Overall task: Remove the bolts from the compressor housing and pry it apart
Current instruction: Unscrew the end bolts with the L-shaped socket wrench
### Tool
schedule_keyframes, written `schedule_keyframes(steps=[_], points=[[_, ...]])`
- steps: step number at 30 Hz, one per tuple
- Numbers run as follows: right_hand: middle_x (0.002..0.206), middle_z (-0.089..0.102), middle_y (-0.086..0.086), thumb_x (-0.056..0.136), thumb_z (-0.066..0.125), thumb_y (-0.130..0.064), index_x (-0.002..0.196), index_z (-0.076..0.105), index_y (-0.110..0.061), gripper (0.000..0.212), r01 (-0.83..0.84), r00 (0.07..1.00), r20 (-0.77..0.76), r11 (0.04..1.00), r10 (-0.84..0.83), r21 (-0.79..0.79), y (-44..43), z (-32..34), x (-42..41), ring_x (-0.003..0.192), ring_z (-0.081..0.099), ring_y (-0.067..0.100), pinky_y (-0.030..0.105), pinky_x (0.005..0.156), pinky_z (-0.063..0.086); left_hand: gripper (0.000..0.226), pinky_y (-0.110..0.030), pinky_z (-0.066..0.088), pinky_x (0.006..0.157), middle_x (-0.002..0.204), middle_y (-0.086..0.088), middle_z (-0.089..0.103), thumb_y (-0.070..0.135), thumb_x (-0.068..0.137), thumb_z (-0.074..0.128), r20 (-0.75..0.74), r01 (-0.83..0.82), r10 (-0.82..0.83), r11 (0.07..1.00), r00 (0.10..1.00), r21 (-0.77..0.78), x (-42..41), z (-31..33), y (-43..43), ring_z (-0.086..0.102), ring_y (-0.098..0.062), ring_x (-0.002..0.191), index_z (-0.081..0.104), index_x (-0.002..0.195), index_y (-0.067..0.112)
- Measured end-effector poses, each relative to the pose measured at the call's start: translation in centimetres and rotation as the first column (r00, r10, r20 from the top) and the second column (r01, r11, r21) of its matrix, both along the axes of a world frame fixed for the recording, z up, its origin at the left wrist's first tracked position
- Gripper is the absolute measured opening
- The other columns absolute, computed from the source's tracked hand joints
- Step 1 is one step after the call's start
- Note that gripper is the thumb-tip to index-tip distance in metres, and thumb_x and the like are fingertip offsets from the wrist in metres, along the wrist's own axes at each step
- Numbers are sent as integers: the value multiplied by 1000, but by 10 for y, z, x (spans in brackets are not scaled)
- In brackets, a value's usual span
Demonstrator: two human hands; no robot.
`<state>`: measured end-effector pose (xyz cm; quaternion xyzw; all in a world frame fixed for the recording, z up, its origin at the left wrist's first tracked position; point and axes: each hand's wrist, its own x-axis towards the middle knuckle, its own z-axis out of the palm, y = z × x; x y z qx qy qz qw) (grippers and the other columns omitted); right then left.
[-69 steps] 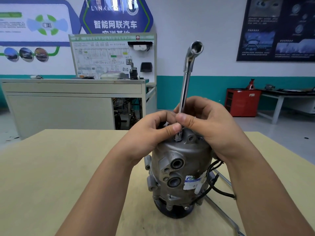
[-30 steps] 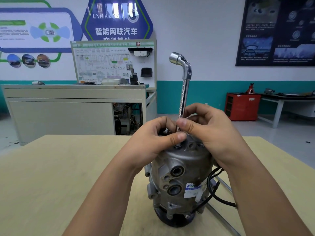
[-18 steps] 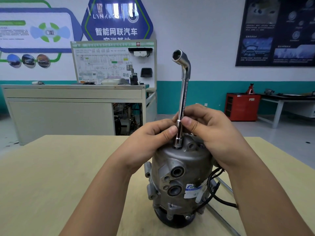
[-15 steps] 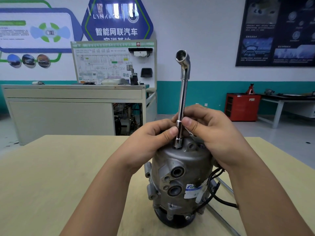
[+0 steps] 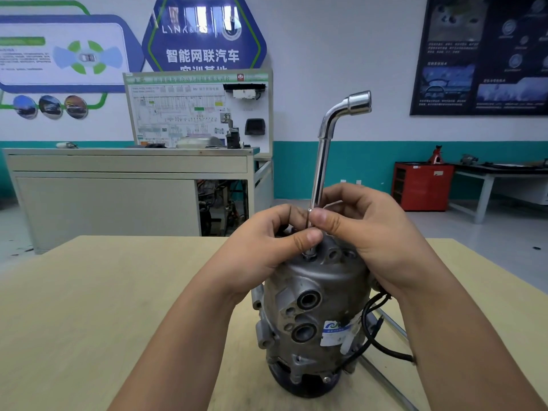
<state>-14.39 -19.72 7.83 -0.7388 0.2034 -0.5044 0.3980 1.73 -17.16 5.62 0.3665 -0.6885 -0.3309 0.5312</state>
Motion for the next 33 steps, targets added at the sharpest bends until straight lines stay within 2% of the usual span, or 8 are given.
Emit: schedule_keyframes(steps=[4,10,14,17,20,24,28,33], points=[[92,65,10,66,66,-30,84,66,-22,19,-8,1000,-22,1000,8,-30,1,1,2,84,63,17,23,74,52,12,-17,46,68,73,10,63,28,77,65,-4,29,-29,1000,1000,-9,0,1,0,58,-5,73,62,67,32],[98,62,10,87,58,-4,92,68,-15,16,-4,998,-60,996,-2,-86,1,3,2,98,61,25,33,92,49,38,-27,47,99,121,-10,66,29,86,53,-69,109,-105,992,992,63,2,-1,1,61,-16,112,63,119,13],[97,62,9,88,56,-3,93,69,-11,16,-18,998,-58,997,13,-77,1,4,1,97,62,22,30,89,51,34,-23,49,94,111,-5,70,33,85,60,-77,88,-83,994,994,69,1,0,1,63,-11,105,66,112,13],[93,69,4,89,56,-6,90,69,-17,17,-13,999,-49,998,10,-67,2,2,2,90,66,14,23,79,52,35,-34,48,87,98,-15,69,32,81,61,-47,28,-26,998,999,59,1,-1,1,62,-19,93,63,99,2],[78,70,-9,78,62,-28,79,68,-26,6,-29,999,-24,999,28,-36,3,2,2,76,64,2,15,68,51,23,-29,45,74,79,-9,63,29,81,66,-46,10,-9,1000,999,25,-2,0,2,56,-18,80,59,81,7],[82,69,-2,65,69,-43,81,68,-33,19,-14,999,-45,998,11,-56,1,0,1,82,64,14,27,76,54,51,-34,46,80,88,-20,64,33,71,67,-58,2,-1,1000,998,15,-3,1,4,58,-21,85,57,97,-10],[89,69,6,67,65,-34,84,67,-23,20,3,1000,-17,999,-4,-51,0,0,2,84,65,14,23,76,53,19,-25,45,71,74,0,61,30,79,73,-56,-4,6,999,998,34,-2,0,3,55,-14,76,60,68,21],[98,64,15,84,61,-5,87,67,-19,15,-1,1000,-23,996,-1,-88,2,3,3,93,62,24,25,84,51,44,-42,46,96,114,-23,66,37,84,58,-77,21,-16,998,997,63,2,-2,1,61,-32,107,64,110,2]])
